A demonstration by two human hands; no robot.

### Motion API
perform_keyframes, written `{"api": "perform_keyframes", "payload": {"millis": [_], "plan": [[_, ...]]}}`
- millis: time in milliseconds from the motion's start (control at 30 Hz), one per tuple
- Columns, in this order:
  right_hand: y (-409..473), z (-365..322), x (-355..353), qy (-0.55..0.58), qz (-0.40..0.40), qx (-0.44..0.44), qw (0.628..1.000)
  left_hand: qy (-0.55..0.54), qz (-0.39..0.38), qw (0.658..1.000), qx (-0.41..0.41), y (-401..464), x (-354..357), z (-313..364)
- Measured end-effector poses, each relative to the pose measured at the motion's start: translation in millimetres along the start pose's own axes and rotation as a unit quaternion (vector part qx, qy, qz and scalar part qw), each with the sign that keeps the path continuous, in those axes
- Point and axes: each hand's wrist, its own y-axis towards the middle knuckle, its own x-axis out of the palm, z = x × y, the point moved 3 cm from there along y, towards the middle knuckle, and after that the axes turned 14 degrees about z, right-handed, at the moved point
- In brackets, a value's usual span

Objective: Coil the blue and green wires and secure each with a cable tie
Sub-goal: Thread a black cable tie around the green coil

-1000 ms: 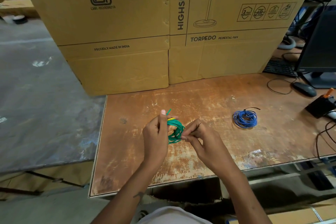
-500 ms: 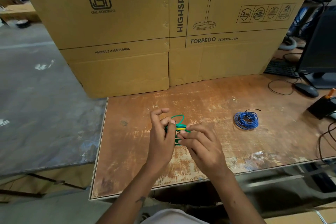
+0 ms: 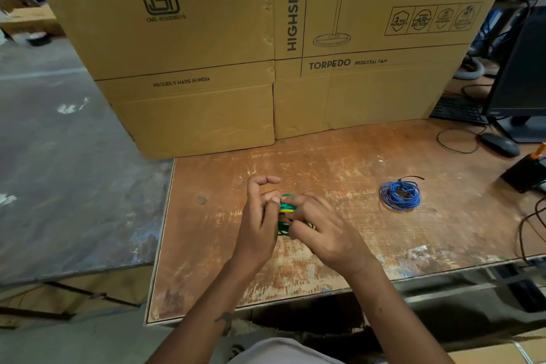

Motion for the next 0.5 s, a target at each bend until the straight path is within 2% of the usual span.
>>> {"api": "perform_keyframes", "payload": {"millis": [100, 200, 267, 367, 500], "plan": [[-2, 1, 2, -0.015, 0.023, -0.074, 0.997, 0.056, 0.015, 0.997, 0.054, -2, 5, 2], [-3, 8, -4, -0.029, 0.03, -0.112, 0.993, 0.111, 0.039, 0.99, 0.079, -7, 12, 1], [-3, 10, -6, -0.031, 0.03, -0.127, 0.991, 0.141, 0.046, 0.988, 0.04, -7, 14, -6], [-9, 11, -5, -0.034, 0.031, -0.147, 0.988, 0.165, 0.009, 0.985, -0.042, -5, 18, -14], [-11, 12, -3, -0.031, 0.028, -0.127, 0.991, 0.101, -0.002, 0.992, -0.076, -5, 18, -13]]}}
